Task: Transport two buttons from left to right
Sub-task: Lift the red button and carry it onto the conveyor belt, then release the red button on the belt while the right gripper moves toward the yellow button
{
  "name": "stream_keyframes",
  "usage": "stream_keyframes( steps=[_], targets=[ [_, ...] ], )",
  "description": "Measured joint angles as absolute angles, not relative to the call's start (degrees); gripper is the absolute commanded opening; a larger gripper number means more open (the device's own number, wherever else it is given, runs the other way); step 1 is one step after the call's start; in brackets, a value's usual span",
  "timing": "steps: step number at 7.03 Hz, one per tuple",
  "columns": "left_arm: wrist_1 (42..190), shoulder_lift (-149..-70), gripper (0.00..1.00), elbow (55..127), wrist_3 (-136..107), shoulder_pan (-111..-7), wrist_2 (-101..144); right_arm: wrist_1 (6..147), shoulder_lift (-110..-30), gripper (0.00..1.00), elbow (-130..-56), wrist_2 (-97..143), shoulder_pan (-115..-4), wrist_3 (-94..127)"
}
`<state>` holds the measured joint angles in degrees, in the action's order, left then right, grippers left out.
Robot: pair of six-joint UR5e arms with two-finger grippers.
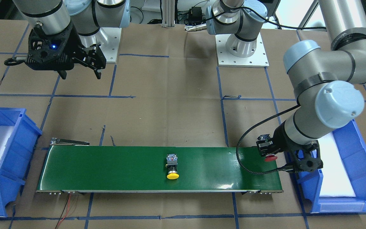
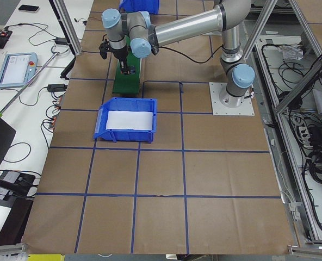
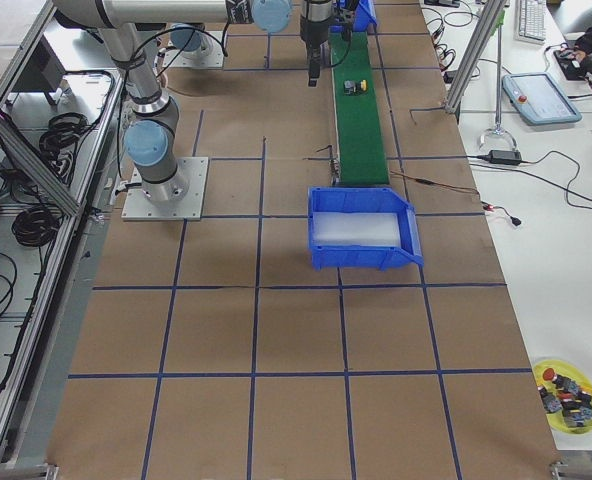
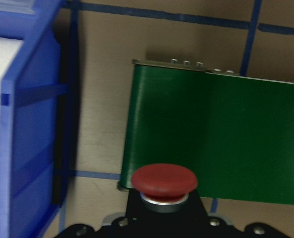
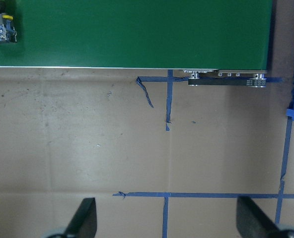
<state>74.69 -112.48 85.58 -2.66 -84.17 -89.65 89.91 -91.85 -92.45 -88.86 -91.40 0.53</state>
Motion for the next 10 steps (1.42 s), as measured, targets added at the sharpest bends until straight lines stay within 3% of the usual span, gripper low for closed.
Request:
stream_keyframes(
  steps=[3,8,9,10],
  targets=[
    [60.82,-113.86,0.06,92.68,-3.85,-85.22,-89.85,89.91,-91.79,1.00,-92.52,-88.86,-91.40,0.53],
    [55.63,-117.53,0.13,92.47,-2.15,-85.19,-91.32,92.95,-90.86,1.00,-92.72,-89.03,-91.26,0.53],
    [55.11,-117.50,0.54,92.22,-2.08,-85.18,-91.49,93.86,-90.69,1.00,-92.72,-89.09,-91.24,0.53],
    [54.93,-117.47,0.88,92.12,-2.30,-85.18,-91.44,95.08,-90.43,1.00,-92.72,-89.11,-91.24,0.55]
  ],
)
